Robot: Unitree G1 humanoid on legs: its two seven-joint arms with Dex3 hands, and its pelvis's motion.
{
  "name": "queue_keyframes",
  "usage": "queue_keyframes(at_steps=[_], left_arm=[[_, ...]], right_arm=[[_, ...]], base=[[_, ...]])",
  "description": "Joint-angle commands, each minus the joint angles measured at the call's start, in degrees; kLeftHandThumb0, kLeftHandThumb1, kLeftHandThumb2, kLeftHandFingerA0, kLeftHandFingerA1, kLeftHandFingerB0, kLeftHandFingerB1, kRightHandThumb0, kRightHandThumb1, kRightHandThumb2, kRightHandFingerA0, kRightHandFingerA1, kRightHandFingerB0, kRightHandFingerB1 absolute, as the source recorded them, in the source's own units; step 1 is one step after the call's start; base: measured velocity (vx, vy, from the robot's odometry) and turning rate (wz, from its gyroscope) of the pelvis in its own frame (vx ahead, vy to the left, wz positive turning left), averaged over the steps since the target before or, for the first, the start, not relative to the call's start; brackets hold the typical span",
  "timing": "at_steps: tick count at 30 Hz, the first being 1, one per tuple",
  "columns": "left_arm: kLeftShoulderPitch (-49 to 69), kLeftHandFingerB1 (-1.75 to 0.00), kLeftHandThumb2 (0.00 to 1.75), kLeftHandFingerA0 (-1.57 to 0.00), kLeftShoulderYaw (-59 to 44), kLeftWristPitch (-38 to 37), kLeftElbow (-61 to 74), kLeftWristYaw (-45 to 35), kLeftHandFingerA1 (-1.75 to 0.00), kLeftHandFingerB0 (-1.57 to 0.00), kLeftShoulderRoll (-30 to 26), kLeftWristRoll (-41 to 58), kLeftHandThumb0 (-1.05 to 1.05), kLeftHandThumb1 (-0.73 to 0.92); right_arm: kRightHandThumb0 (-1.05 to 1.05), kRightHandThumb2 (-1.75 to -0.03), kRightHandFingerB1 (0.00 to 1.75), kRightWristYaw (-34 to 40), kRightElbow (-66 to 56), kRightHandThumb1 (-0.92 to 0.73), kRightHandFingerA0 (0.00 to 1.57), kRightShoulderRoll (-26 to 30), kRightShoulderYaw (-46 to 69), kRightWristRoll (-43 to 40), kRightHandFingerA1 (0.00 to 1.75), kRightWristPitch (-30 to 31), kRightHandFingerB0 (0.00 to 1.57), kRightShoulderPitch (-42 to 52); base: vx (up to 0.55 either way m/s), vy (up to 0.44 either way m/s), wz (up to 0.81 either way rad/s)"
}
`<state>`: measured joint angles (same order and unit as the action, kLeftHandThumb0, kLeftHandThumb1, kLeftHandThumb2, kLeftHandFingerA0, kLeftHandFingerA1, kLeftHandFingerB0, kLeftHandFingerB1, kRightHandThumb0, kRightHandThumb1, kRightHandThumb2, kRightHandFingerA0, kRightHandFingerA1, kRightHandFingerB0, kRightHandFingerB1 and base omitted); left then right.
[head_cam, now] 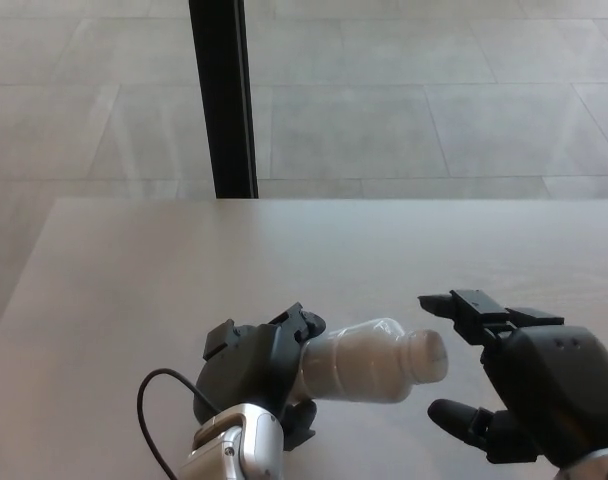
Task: The robot uses its left hand to to lift the bottle kept on the middle of the desk and tilts it towards its right hand. It then uses its right hand to rotate its cap to open it and places the bottle and cap back on the desk
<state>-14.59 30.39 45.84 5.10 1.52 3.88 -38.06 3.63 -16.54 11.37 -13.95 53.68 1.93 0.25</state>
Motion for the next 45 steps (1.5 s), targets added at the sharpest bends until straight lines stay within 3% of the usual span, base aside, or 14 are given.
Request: queue_keyframes(at_steps=[1,3,4,14,18,19,21,22,24,25,28,33,37,45], left_arm=[[2.4,-0.66,0.66,-0.64,-0.1,3.1,-2.0,-3.1,-1.15,-0.51,-0.5,1.5,0.08,0.84],[2.9,-0.66,0.69,-0.64,0.0,2.8,-1.7,-3.1,-1.12,-0.51,-0.7,1.5,0.08,0.83],[3.0,-0.65,0.68,-0.66,0.2,2.8,-1.7,-2.8,-1.16,-0.50,-0.7,1.1,0.08,0.83],[2.8,-0.54,0.68,-0.61,0.1,3.3,-1.7,-3.1,-0.86,-0.40,-0.6,1.0,0.06,0.81],[2.8,-0.66,0.64,-0.62,0.3,3.3,-1.9,-2.8,-1.08,-0.50,-0.6,0.8,0.08,0.83],[3.0,-0.64,0.94,-0.60,0.5,2.9,-1.6,-3.1,-0.83,-0.42,-1.1,0.8,0.12,0.64],[3.2,-0.58,0.65,-0.59,0.6,2.6,-1.2,-3.1,-0.84,-0.44,-1.2,0.9,0.07,0.82],[3.4,-0.62,0.95,-0.62,0.4,2.5,-1.1,-2.9,-0.84,-0.39,-1.1,1.1,0.12,0.64],[3.3,-0.60,0.95,-0.60,0.7,2.6,-1.1,-3.1,-0.81,-0.37,-1.4,0.8,0.11,0.63],[3.2,-0.57,0.65,-0.62,0.7,3.2,-1.0,-3.3,-0.90,-0.46,-1.2,0.8,0.07,0.83],[3.9,-0.64,0.95,-0.61,0.2,2.2,-0.8,-2.4,-0.84,-0.41,-1.0,1.2,0.14,0.63],[4.0,-0.73,0.68,-0.58,0.4,2.0,-1.3,-2.2,-1.23,-0.53,-1.0,0.8,0.10,0.80],[3.8,-0.65,0.65,-0.60,0.6,3.1,-1.4,-2.7,-0.94,-0.48,-0.9,0.6,0.07,0.83],[4.0,-0.75,0.67,-0.64,0.8,1.7,-1.8,-2.5,-1.15,-0.55,-1.3,0.7,0.09,0.85]], right_arm=[[-0.69,-0.63,0.43,0.2,-1.0,-0.53,0.68,-0.2,-0.8,-0.1,1.33,0.8,0.37,0.5],[-0.63,-0.90,0.53,0.4,-1.0,-0.46,0.73,-0.2,-1.1,0.2,1.15,0.8,0.29,0.3],[-0.62,-0.59,0.41,0.4,-0.8,-0.60,0.75,-0.1,-0.9,-0.4,1.38,0.6,0.39,0.0],[-0.50,-0.61,0.41,2.4,1.2,-0.66,0.94,1.4,0.0,-1.1,1.18,-1.1,0.44,-1.1],[-0.43,-0.68,0.46,3.4,1.8,-0.71,0.86,1.5,0.6,-3.0,1.57,-2.6,0.50,-0.9],[-0.34,-0.65,0.54,3.8,2.1,-0.73,0.91,1.7,0.7,-3.3,1.69,-3.2,0.57,-0.9],[-0.33,-0.69,0.59,3.8,2.0,-0.74,0.95,1.8,1.0,-3.8,1.72,-3.5,0.63,-0.8],[-0.35,-0.70,0.65,3.6,1.9,-0.74,0.90,1.8,1.0,-3.8,1.71,-3.4,0.72,-0.8],[-0.39,-0.67,0.75,2.5,1.3,-0.72,0.89,2.1,1.0,-3.7,1.65,-2.9,0.87,-0.7],[-0.45,-0.66,0.75,2.9,1.4,-0.68,0.90,2.6,1.0,-3.5,1.66,-3.5,0.89,-0.9],[-0.43,-0.64,0.74,3.8,1.8,-0.65,0.95,2.3,0.8,-3.9,1.66,-4.1,0.90,-0.8],[-0.42,-0.66,0.74,5.1,1.8,-0.61,0.96,1.7,0.7,-4.3,1.66,-4.9,0.90,-0.8],[-0.41,-0.69,0.75,5.7,1.9,-0.60,0.95,1.8,0.6,-4.1,1.66,-5.4,0.88,-1.0],[-0.30,-1.00,1.18,12.4,3.9,-0.48,0.94,2.7,0.5,-2.4,1.67,-9.8,0.88,-1.8]], base=[[0.00,0.000,0.00],[0.00,0.000,0.00],[0.00,0.000,0.00],[0.00,0.000,0.00],[0.00,0.000,0.00],[0.00,0.000,0.00],[0.00,0.000,0.00],[0.00,0.000,0.00],[0.00,0.000,0.00],[0.00,0.000,0.00],[0.00,0.000,0.00],[0.00,0.000,0.00],[0.00,0.000,0.00],[0.00,0.000,0.00]])
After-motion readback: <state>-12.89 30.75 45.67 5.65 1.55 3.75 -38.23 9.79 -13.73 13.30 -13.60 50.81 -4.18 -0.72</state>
